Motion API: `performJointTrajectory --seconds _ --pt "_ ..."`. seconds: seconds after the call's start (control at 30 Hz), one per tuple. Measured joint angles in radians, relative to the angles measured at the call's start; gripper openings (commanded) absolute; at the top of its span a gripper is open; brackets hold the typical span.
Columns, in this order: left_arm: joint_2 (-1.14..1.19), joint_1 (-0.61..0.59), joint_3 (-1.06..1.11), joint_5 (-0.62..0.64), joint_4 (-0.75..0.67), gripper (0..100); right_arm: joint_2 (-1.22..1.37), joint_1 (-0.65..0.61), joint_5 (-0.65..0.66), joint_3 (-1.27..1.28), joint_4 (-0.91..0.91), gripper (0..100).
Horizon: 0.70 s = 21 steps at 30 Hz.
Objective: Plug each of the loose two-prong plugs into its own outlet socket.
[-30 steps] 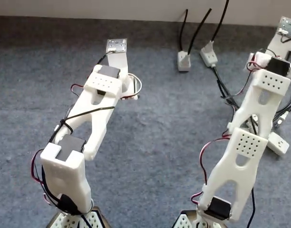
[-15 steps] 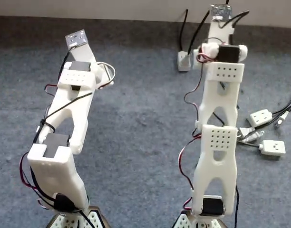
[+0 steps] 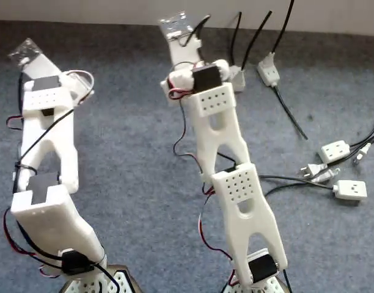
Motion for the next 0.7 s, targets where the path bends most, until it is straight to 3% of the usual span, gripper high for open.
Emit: performJointTrajectory --seconds 0.2,0.33,0.53,0.7 --pt "0.003 -0.078 -0.011 0.000 0.000 20 0.000 -0.183 0.000 0.293 -0.002 12.3" --pt "0.003 -0.080 -0.011 -0.003 0.000 20 0.000 -0.181 0.000 0.440 -0.041 13.5" --pt "0.003 -0.086 -0.011 -0.003 0.000 20 0.031 -0.178 0.002 0.509 -0.074 27.4" --pt "0.003 -0.129 -0.011 0.000 0.000 20 0.037 -0.180 0.002 0.493 -0.074 27.5"
